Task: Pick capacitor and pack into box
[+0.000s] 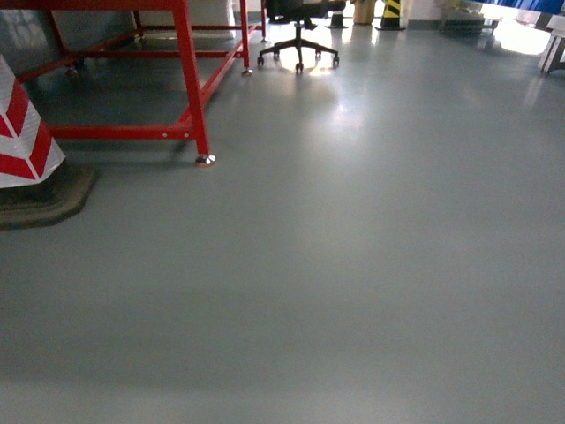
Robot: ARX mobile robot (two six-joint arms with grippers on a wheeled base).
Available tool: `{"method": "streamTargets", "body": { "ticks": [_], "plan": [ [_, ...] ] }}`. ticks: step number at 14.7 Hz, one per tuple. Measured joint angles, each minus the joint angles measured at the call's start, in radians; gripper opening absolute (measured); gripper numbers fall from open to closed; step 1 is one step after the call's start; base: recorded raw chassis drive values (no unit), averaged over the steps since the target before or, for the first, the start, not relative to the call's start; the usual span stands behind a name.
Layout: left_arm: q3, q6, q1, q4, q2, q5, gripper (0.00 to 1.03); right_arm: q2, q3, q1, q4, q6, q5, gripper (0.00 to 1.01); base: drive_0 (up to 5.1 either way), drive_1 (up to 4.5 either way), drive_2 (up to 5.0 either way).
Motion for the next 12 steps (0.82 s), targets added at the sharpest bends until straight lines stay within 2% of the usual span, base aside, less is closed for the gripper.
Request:
{"method": "streamTargets", "body": {
  "ticks": [12],
  "plan": [
    [0.0,0.0,0.0,-0.001,0.0,-0.001,0.43,0.0,0.0,0.0,0.001,0.0,0.0,0.98,-5.1,2.39,2.4]
  ]
}}
